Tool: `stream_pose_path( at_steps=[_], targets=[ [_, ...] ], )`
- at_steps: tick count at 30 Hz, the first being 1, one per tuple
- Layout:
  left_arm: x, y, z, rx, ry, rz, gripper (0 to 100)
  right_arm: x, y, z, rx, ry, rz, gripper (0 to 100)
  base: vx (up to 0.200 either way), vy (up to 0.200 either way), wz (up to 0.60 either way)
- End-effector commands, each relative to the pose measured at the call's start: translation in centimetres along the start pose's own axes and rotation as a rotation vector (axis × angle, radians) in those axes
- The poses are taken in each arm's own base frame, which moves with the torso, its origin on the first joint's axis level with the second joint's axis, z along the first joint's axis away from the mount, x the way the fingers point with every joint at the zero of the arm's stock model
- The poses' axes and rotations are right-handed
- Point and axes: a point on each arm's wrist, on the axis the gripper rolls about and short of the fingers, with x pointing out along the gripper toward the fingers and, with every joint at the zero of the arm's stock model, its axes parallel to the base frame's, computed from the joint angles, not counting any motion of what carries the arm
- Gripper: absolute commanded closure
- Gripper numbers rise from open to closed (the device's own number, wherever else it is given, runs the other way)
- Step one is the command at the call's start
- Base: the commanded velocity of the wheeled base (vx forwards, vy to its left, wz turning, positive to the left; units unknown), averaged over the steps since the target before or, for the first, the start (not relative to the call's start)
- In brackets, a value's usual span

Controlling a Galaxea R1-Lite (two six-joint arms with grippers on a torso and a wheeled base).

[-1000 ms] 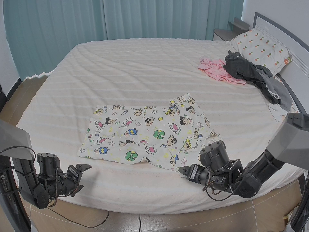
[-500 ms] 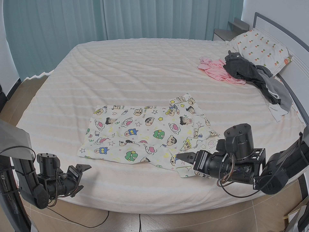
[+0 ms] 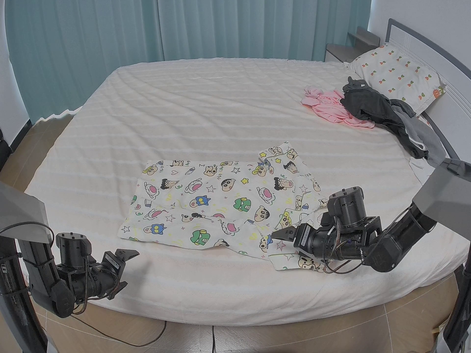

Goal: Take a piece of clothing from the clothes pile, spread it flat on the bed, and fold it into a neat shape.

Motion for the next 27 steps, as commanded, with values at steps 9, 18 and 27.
stream_pose_path(
  at_steps=[9,18,27],
  targets=[
    [0.0,-0.1,0.0,-0.002,-0.001,-0.004,0,3.2,-4.7,2.2,0.074,0.044,-0.026,0,0.0,0.0,0.0],
    [-0.5,-0.2,0.2,-0.01,0.012,-0.032,0,-2.5,-1.2,3.4,0.056,-0.061,0.087,0,0.0,0.0,0.0],
    [-3.5,-1.0,-0.2,0.011,-0.005,-0.191,0,-10.9,-0.3,0.8,0.007,-0.153,0.183,0,0.0,0.0,0.0]
  ],
)
